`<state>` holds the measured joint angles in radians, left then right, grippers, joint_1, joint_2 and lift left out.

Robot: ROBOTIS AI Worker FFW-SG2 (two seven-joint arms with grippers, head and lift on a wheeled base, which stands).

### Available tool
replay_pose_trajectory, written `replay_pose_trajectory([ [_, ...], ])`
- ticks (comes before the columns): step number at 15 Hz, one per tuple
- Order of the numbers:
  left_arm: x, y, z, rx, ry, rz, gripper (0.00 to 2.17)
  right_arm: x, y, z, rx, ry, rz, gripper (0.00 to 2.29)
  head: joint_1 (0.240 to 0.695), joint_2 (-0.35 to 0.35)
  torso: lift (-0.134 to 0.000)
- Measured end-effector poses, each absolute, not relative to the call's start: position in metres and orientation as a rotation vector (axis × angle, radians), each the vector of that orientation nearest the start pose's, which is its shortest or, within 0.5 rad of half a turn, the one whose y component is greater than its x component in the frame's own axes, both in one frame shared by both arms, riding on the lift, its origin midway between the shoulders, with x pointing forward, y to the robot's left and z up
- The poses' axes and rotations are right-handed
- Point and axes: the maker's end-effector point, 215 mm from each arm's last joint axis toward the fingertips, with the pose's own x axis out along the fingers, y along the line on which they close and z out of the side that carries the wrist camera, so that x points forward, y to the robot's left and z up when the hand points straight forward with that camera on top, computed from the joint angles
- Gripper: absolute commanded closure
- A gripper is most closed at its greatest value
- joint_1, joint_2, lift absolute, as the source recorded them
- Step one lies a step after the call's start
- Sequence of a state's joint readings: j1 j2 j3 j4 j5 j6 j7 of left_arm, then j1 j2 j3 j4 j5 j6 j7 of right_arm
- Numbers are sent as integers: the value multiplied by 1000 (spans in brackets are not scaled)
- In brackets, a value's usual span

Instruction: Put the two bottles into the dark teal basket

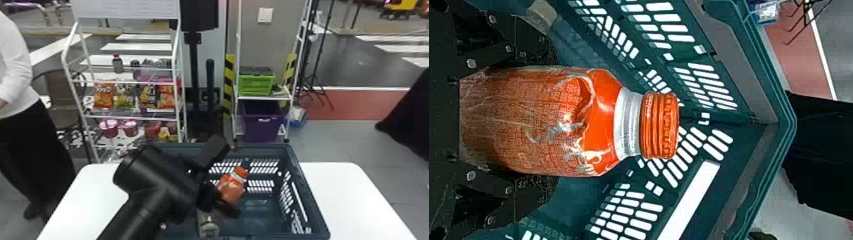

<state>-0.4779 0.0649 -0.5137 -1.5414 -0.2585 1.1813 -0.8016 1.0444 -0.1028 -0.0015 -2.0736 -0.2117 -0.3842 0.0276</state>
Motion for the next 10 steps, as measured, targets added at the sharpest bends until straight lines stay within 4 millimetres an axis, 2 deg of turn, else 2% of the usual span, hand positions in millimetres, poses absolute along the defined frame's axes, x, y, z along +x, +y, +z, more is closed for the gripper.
replay_pose_trajectory([
  [1,536,4,-421,313,878,-844,653,258,-244,-400,133,160,16,29,499,0,0],
  [2,538,8,-423,311,877,-818,39,258,-244,-400,133,160,15,29,499,0,0],
  [4,547,19,-421,304,851,-764,-1,257,-244,-399,136,157,13,29,499,0,0],
  [6,559,29,-406,273,797,-721,19,256,-243,-399,138,156,13,29,499,0,0],
  [7,564,33,-396,248,762,-710,19,256,-243,-398,139,156,12,29,499,0,0],
  [10,581,52,-342,180,570,-641,36,254,-242,-397,141,156,13,29,499,0,0],
])
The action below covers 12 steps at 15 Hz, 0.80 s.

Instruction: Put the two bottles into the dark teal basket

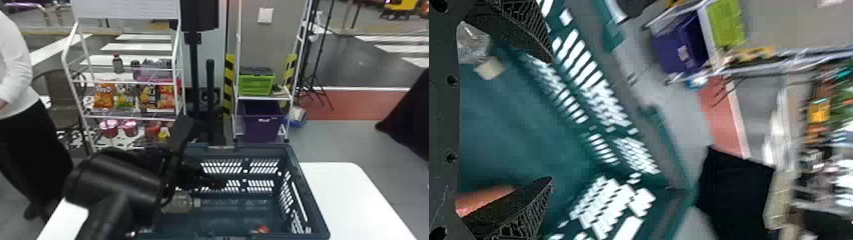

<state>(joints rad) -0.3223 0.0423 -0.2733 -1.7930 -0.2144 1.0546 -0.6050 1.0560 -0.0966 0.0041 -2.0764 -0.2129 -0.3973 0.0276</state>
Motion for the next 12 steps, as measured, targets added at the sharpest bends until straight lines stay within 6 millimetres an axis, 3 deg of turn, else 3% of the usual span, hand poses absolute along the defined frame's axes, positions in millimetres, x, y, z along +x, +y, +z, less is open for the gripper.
replay_pose_trajectory([
  [2,578,75,-302,111,453,-573,80,253,-241,-393,143,147,15,33,499,0,0],
  [4,561,110,-283,22,395,-497,87,253,-237,-387,146,134,29,33,499,0,0],
  [6,532,156,-286,-11,382,-384,90,251,-233,-376,147,115,47,33,499,0,0],
  [9,472,222,-295,-27,359,-238,103,248,-230,-356,146,72,66,33,499,0,0],
  [12,419,264,-277,-30,211,-152,124,244,-231,-339,139,28,72,33,499,0,0],
])
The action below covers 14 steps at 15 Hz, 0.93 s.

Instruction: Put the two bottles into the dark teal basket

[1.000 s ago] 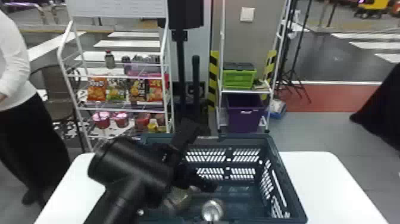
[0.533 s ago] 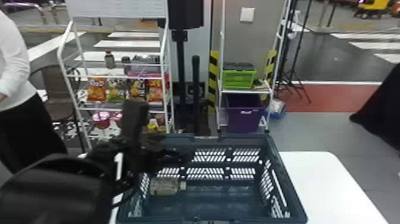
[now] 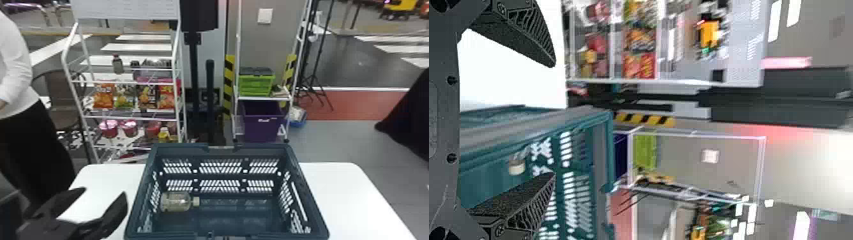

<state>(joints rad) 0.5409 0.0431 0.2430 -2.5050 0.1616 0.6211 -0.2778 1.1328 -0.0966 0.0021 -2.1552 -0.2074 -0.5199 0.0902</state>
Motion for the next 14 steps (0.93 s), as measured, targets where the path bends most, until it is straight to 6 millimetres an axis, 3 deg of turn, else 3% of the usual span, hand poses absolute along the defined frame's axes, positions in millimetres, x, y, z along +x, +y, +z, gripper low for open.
replay_pose_trajectory([
  [2,382,284,-256,-5,52,-110,124,241,-231,-330,135,-3,80,33,499,0,0],
  [5,336,292,-254,47,-61,-90,130,238,-228,-328,128,-14,98,33,499,0,0],
  [10,287,283,-300,83,-62,-47,130,235,-224,-335,117,42,133,33,499,0,0],
  [14,277,266,-318,108,-42,-54,130,235,-223,-346,94,89,174,33,499,0,0],
])
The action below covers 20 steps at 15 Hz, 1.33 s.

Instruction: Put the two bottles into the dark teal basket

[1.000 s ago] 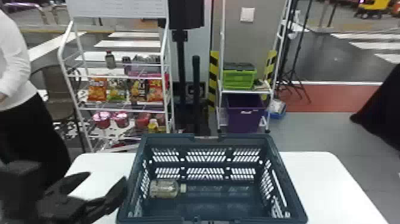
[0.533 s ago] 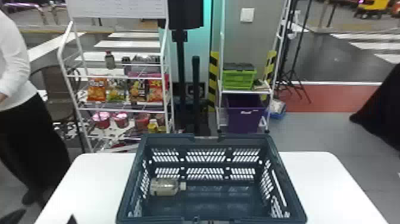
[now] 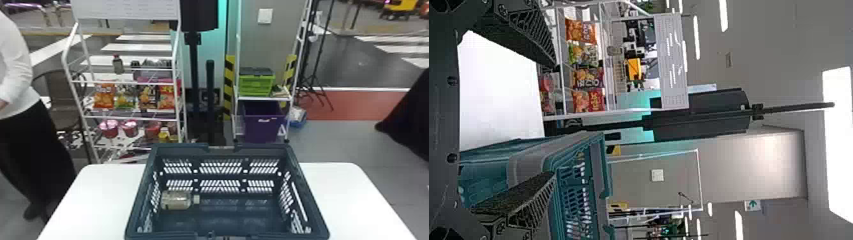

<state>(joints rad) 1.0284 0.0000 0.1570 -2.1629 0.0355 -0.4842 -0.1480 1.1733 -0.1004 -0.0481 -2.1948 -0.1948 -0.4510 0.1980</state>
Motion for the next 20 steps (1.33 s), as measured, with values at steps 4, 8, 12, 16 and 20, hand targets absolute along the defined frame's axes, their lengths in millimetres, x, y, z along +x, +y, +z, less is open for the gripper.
replay_pose_trajectory([
  [4,274,253,-330,108,-35,-53,124,233,-224,-347,88,94,184,33,499,0,0],
  [8,275,249,-333,111,-35,-53,124,235,-226,-349,95,97,178,33,499,0,0],
  [12,280,245,-337,120,-24,-56,124,239,-223,-359,100,129,192,33,499,0,0],
  [16,285,246,-343,123,-6,-56,124,242,-223,-361,102,136,191,33,499,0,0],
  [20,285,245,-345,124,-1,-58,124,242,-223,-361,102,133,193,33,499,0,0],
])
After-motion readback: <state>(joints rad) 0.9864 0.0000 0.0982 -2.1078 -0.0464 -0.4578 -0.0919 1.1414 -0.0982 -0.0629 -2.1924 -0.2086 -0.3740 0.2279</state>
